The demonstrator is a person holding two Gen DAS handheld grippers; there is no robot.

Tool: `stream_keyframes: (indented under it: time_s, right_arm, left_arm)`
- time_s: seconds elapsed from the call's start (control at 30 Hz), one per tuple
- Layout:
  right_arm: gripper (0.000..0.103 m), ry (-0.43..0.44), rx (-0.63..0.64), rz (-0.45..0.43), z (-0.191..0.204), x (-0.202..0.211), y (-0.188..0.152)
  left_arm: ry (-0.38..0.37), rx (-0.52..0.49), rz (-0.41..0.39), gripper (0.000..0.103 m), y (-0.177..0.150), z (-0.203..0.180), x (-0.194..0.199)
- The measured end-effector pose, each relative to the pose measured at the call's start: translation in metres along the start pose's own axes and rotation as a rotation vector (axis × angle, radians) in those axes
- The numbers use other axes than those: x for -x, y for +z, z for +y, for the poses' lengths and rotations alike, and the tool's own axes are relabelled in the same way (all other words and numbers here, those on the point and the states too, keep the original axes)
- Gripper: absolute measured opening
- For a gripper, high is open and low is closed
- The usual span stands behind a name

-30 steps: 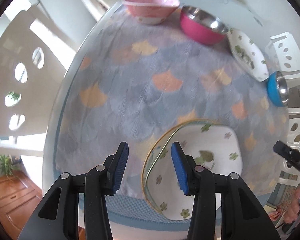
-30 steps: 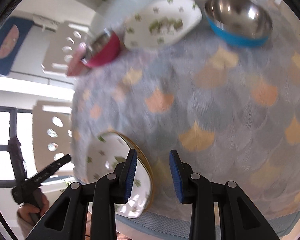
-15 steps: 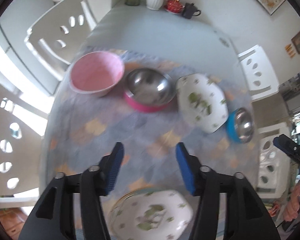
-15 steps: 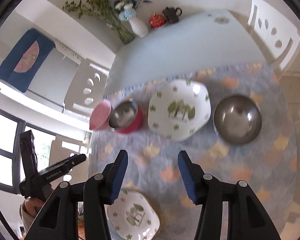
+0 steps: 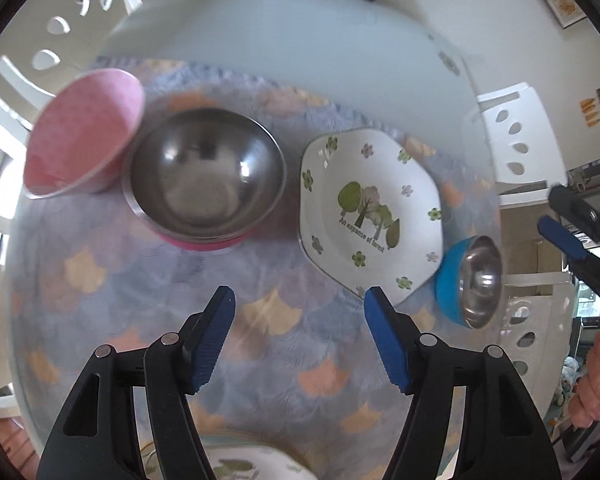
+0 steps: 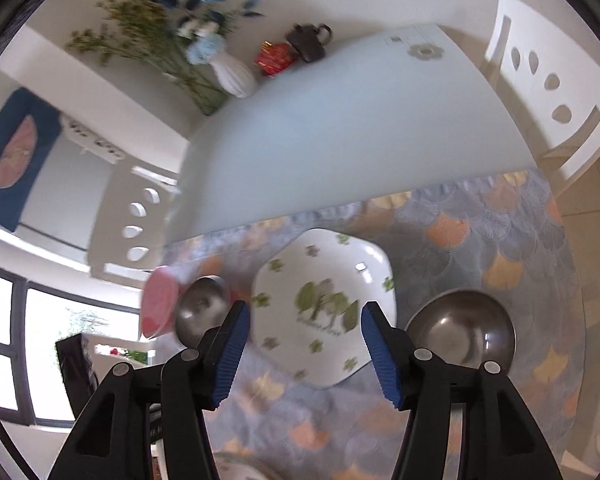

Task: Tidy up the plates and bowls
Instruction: 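Move both tools to the second hexagonal forest plate beside the bowls, then close both tools on the rim of the second forest plate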

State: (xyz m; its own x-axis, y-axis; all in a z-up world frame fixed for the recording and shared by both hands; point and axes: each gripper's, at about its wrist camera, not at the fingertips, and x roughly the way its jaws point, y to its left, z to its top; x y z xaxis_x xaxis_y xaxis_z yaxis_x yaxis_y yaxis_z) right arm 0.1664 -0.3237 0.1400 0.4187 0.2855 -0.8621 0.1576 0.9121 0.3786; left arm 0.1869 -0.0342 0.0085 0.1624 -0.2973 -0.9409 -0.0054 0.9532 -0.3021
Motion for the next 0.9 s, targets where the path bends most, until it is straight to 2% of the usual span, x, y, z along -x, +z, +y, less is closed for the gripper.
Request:
stream_keyframes:
  time_s: [0.27,0.5,0.6,0.77,0.9]
  right_arm:
    - [0.056,-0.025,-0.092,0.087,-0.053,-0.096,0.035]
    - [0.056,-0.081,-0.05,0.135,-0.068,-0.153,0.046]
    - [0.056,-0.073,-0.039,0.146,-0.07,-0.167,0.048]
    - [0.056,-0.069,0.032,0.168,-0.06,-0.186,0.048]
    - [0.058,-0.108,0.132,0.166,-0.043,-0.193,0.046]
  left_arm:
    - [0.007,-0.011,0.051,0.065,0.008,-0.015,-0.063]
    - [-0.003,-0.014,0.08,0.063,0.011,-0.016,-0.093]
    - [-0.011,-0.022,0.086,0.063,0.012,-0.017,-0.102]
    - [-0.026,-0.015,0.04,0.063,0.013,-0.015,-0.101]
    - [-0.023,0.007,0.004,0.057,0.013,-0.011,-0.099]
